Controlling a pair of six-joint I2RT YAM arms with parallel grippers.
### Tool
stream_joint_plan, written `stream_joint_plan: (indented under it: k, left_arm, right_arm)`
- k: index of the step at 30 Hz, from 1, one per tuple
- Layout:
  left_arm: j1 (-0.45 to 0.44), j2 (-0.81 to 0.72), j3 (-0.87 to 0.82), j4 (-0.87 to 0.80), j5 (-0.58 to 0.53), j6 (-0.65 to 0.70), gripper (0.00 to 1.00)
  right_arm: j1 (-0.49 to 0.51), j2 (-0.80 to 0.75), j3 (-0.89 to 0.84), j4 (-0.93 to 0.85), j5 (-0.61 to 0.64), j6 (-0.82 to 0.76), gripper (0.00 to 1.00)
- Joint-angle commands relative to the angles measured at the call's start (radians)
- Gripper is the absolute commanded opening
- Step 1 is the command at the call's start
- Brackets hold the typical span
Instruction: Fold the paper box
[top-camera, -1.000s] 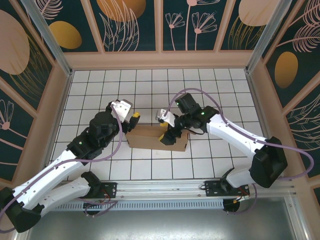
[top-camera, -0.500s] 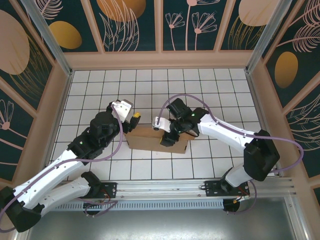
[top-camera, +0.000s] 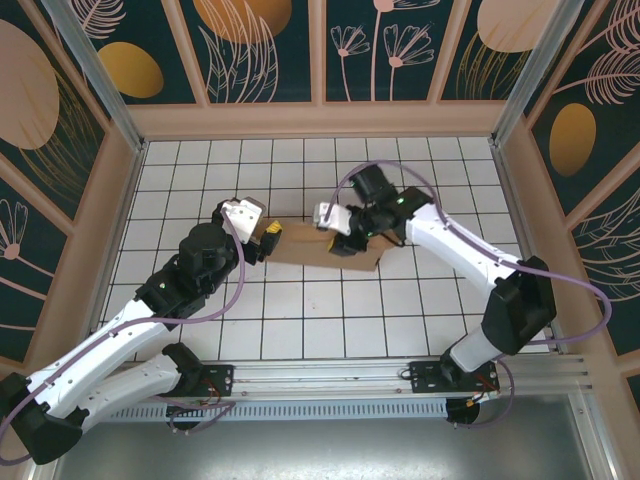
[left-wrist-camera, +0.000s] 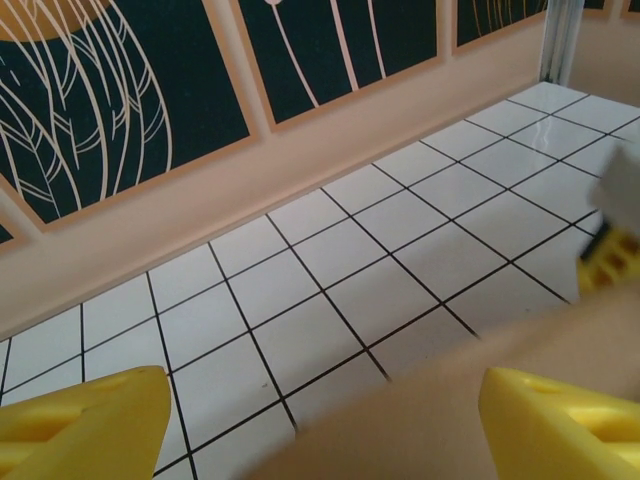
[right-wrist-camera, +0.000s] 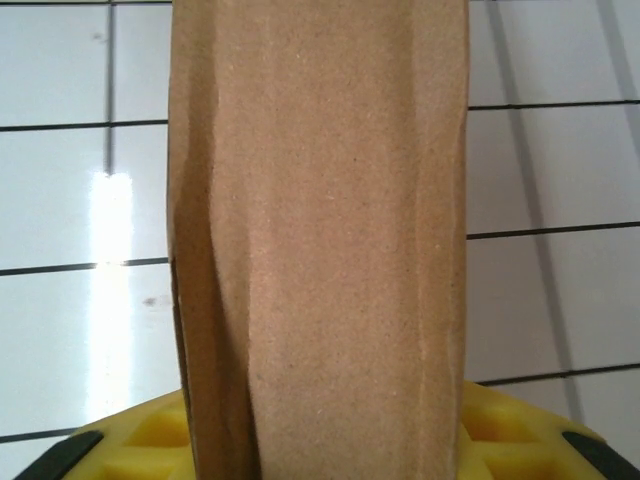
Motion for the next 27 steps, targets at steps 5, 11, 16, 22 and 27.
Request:
stream_joint_plan:
  k: [5, 11, 16, 22, 27]
  left_arm:
    - [0.005, -0.018, -0.045, 0.079, -0.003, -0.024, 0.81]
    - [0.005, -0.017, -0.077, 0.111, 0.002, -0.019, 0.82]
    - [0.005, -0.011, -0.087, 0.128, 0.008, -0.013, 0.83]
    - [0.005, -0.006, -0.095, 0.139, 0.021, -0.018, 0.82]
    - [0.005, -0.001, -0.099, 0.138, 0.030, -0.017, 0.82]
  right_arm:
    - [-0.160, 0.147, 0.151, -0.085, -0.167, -0.249, 0.33]
    - [-0.179, 0.246, 0.205, -0.134, -0.153, -0.339, 0.33]
    - [-0.164, 0.312, 0.266, -0.153, -0.100, -0.362, 0.32]
    - [-0.152, 0.374, 0.331, -0.153, -0.093, -0.357, 0.32]
    - [-0.154, 0.416, 0.366, -0.162, -0.100, -0.343, 0.32]
